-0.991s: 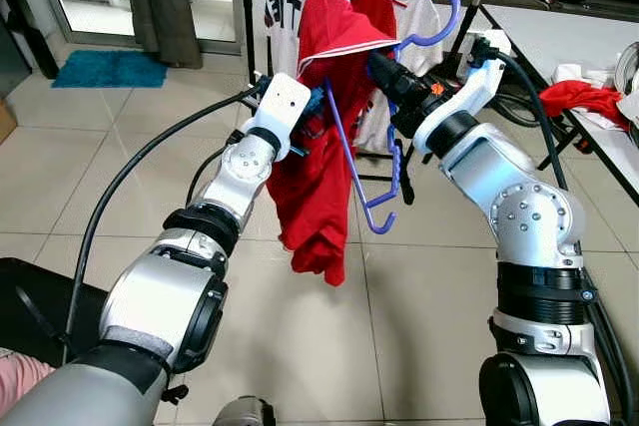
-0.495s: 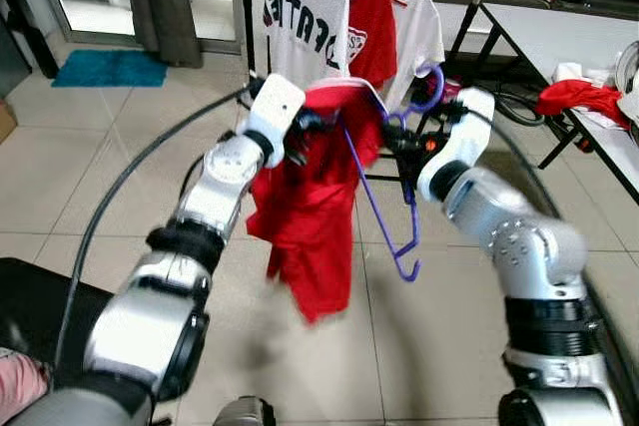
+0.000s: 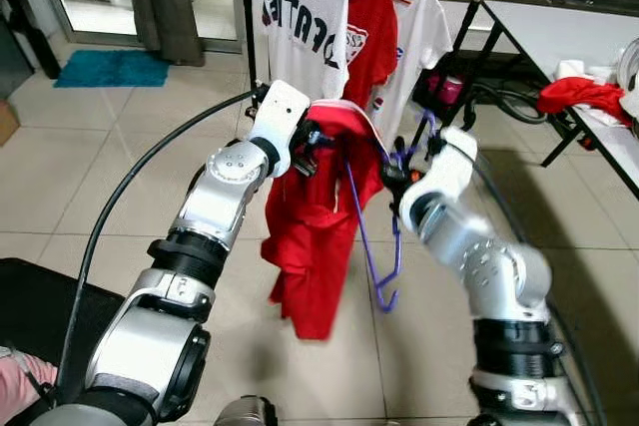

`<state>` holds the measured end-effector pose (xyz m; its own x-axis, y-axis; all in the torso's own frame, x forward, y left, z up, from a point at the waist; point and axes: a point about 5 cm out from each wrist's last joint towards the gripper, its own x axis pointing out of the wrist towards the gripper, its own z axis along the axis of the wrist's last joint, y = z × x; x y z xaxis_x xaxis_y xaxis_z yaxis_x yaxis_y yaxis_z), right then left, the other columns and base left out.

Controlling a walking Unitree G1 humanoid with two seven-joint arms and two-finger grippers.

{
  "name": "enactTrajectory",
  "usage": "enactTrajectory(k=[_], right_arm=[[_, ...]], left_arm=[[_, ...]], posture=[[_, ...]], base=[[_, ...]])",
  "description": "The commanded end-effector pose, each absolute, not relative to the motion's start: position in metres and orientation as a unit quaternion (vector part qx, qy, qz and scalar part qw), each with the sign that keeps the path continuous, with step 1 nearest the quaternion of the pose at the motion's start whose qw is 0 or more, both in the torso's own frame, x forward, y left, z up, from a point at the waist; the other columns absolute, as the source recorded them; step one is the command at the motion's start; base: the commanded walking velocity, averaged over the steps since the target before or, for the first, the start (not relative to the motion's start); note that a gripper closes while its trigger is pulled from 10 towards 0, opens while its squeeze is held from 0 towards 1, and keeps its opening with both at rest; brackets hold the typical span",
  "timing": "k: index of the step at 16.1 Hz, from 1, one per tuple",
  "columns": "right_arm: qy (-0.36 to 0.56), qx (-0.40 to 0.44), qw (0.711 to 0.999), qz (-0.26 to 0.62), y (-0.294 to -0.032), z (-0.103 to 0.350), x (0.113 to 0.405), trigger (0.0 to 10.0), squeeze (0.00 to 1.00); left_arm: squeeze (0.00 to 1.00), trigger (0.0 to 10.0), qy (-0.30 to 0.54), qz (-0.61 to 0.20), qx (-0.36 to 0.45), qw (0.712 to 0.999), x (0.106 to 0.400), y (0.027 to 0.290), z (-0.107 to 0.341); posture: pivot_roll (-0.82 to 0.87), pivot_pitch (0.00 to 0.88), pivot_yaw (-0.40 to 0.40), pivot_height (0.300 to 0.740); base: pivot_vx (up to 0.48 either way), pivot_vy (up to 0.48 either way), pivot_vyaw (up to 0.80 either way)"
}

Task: Hang hanger

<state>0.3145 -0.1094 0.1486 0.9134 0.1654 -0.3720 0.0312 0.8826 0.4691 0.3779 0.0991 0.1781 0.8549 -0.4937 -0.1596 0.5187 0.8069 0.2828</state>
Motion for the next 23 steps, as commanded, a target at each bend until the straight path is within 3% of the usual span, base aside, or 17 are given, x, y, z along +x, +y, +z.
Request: enactTrajectory(k=[1,9,12,14,18,23], right_arm=[[0.19,0.248,0.95,-0.016,-0.125,0.15,0.316,10.0,0.0],[0.158,0.323,0.912,-0.197,-0.158,0.133,0.332,10.0,0.0],[0.11,0.348,0.907,-0.209,-0.157,0.146,0.351,10.0,0.0],[0.094,0.37,0.9,-0.211,-0.155,0.152,0.356,10.0,0.0],[0.06,0.41,0.876,-0.245,-0.152,0.161,0.367,10.0,0.0],[0.04,0.419,0.869,-0.261,-0.155,0.162,0.372,10.0,0.0]], left_arm=[[0.0,0.0,0.02,-0.281,0.173,0.944,0.376,0.093,0.188],[0.0,0.0,0.073,-0.387,0.223,0.892,0.353,0.084,0.169],[0.0,0.0,0.092,-0.417,0.216,0.878,0.346,0.083,0.165],[0.0,0.0,0.095,-0.441,0.191,0.872,0.342,0.078,0.168],[0.0,0.0,0.106,-0.524,0.061,0.843,0.323,0.057,0.182],[0.0,0.0,0.136,-0.585,0.01,0.799,0.303,0.051,0.189]], posture=[[-0.01,0.003,-0.015,0.74],[0.04,0.012,0.02,0.74],[0.06,0.033,0.044,0.74],[0.06,0.038,0.05,0.74],[0.07,0.048,0.065,0.74],[0.09,0.058,0.076,0.74]], base=[[0.0,0.0,0.0],[0.0,0.0,0.0],[0.0,0.0,0.0],[0.0,0.0,0.0],[0.0,0.0,0.0],[0.0,0.0,0.0]])
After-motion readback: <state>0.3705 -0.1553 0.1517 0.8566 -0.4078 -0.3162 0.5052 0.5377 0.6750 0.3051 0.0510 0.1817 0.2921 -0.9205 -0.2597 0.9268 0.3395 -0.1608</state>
